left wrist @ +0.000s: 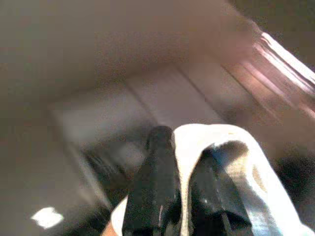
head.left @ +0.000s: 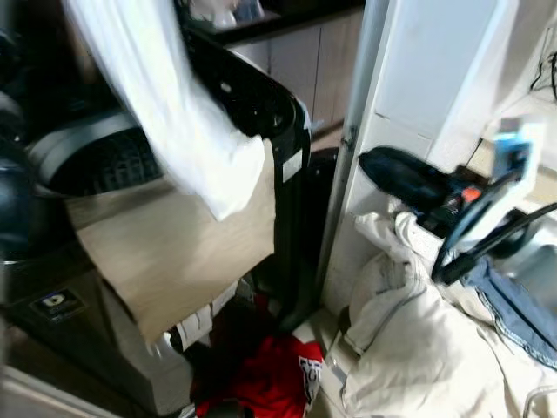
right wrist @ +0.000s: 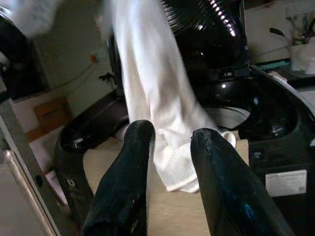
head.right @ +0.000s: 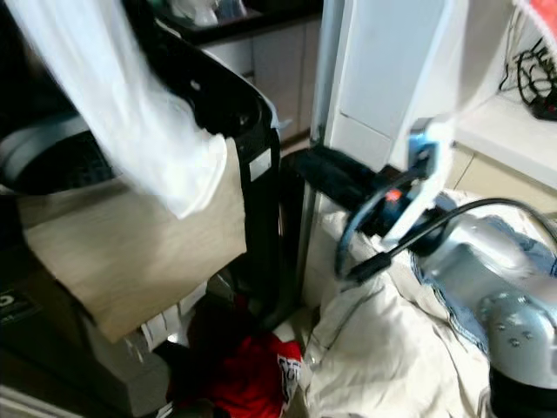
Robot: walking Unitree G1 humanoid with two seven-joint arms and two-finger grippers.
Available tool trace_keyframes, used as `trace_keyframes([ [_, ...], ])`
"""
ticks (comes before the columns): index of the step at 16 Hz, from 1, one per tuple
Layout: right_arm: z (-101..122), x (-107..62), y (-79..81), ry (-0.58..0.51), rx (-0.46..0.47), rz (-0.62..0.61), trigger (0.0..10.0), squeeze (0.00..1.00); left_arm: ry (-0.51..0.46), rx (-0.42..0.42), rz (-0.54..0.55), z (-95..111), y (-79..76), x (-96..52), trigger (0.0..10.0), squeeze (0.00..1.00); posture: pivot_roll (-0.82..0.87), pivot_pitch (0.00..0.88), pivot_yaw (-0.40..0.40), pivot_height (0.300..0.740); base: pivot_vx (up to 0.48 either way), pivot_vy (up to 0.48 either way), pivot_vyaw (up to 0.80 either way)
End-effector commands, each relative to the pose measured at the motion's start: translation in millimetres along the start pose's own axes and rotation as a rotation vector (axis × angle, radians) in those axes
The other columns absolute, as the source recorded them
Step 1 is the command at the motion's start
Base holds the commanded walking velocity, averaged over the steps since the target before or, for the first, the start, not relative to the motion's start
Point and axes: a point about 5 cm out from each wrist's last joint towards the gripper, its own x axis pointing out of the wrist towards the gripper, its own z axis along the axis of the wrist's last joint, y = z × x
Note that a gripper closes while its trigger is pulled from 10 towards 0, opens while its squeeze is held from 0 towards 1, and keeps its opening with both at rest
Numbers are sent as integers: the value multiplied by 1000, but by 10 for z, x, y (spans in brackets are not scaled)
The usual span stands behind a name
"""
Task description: Clothes washing
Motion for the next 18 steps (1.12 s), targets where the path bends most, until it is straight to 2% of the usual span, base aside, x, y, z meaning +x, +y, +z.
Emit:
trace_keyframes([
  [1, -28, 15, 18, 18, -25, -4, 10000, 0, 230, -28, -156, -444, -294, -93, 10000, 0, -138, 0, 75, 740, 0, 0, 0],
  [2, -53, 21, 30, 35, -30, -1, 10000, 0, 294, -71, -202, -568, -387, -141, 10000, 0, -147, 0, 79, 740, 0, 0, 0],
  [3, -99, 28, 55, 65, -37, 5, 10000, 0, 433, -128, -290, -792, -522, -252, 10000, 0, -151, 0, 77, 740, 0, 0, 0],
  [4, -146, 41, 86, 88, -42, 15, 10000, 0, 558, -99, -290, -972, -518, -364, 10000, 0, -151, 0, 75, 740, 0, 0, 0],
  [5, -187, 51, 119, 105, -41, 29, 10000, 0, 637, -56, -269, -1086, -446, -453, 10000, 749, -152, 0, 73, 740, 0, 0, 0],
  [6, -213, 59, 138, 119, -42, 39, 10000, 0, 671, -43, -243, -1126, -373, -493, 10000, 1000, -152, 0, 73, 740, 0, 0, 0],
  [7, -240, 64, 146, 134, -45, 43, 10000, 0, 711, -29, -261, -1159, -314, -538, 10000, 1000, -149, 0, 69, 740, 0, 0, 0],
  [9, -288, 72, 145, 166, -53, 50, 10000, 0, 748, -58, -334, -1178, -266, -593, 10000, 1000, -148, 0, 66, 740, 0, 0, 0],
  [10, -304, 81, 146, 178, -55, 58, 10000, 0, 778, -72, -480, -1199, -317, -653, 10000, 1000, -148, 0, 66, 740, 0, 0, 0],
  [12, -342, 86, 151, 198, -60, 65, 10000, 0, 824, -58, -594, -1246, -321, -742, 10000, 1000, -143, 0, 63, 740, 0, 0, 0],
  [14, -367, 91, 150, 209, -64, 65, 10000, 0, 851, -57, -644, -1268, -303, -795, 10000, 1000, -135, 0, 61, 740, 0, 0, 0],
  [16, -385, 99, 122, 213, -67, 41, 10000, 0, 793, -44, -537, -1221, -213, -731, 10000, 1000, -134, 0, 62, 740, 0, 0, 0],
  [17, -388, 107, 98, 209, -71, 20, 10000, 0, 691, -120, -423, -1123, -159, -629, 10000, 671, -132, 0, 67, 740, 0, 0, 0],
  [18, -389, 116, 63, 206, -83, -13, 10000, 0, 549, -283, -498, -995, -278, -546, 10000, 0, -130, 0, 69, 740, 0, 0, 0],
])
